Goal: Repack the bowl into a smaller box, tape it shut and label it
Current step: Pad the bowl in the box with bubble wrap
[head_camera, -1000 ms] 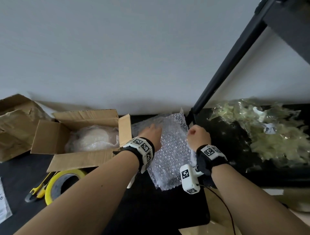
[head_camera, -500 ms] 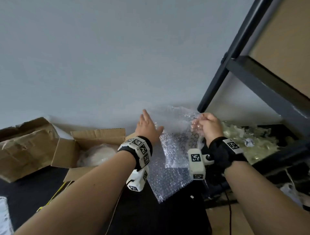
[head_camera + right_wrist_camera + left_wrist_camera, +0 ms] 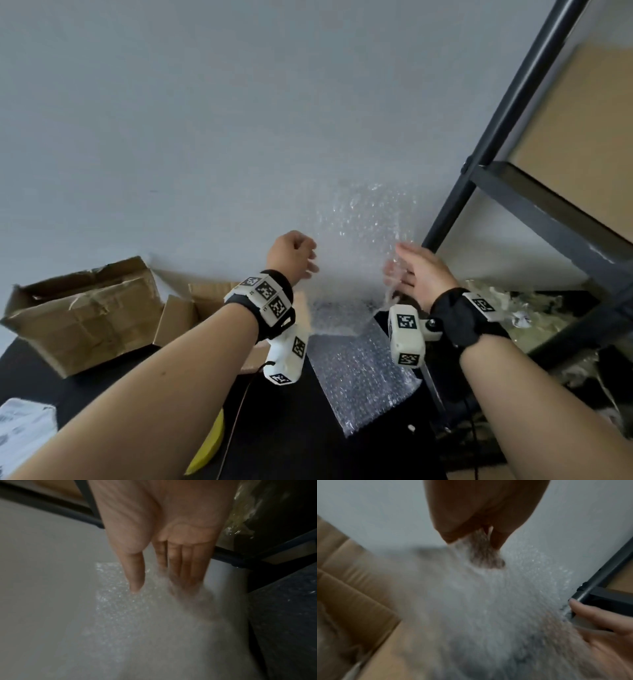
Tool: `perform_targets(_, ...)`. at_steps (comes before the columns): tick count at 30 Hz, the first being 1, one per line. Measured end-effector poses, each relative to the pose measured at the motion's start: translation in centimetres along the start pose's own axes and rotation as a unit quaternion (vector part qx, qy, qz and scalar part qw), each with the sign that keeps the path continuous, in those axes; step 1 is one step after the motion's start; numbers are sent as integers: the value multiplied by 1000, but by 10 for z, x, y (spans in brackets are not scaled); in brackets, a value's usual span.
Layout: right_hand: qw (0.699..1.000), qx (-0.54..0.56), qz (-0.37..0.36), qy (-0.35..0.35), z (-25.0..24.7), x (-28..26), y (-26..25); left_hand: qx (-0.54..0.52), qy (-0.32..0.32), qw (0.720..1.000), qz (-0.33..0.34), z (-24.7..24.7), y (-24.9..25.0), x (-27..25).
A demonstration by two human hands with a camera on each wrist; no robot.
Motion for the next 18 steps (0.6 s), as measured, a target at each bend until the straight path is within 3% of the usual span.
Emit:
perform_targets(5,975,-166,92,-115,36,-2,38,35,77,996,38,-40,5,-8)
perform_targets(18,950,-239,88,-180,81,-8,45,126,185,973,51,-103,-4,-23)
Point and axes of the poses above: each hand's wrist, its own x-axis towards the middle knuckle, its own z-axis out of the palm, y = z × x, the point moved 9 cm from there along x, towards the middle knuckle, and after that the axes turned 6 degrees about -y, right-handed, at the moved point
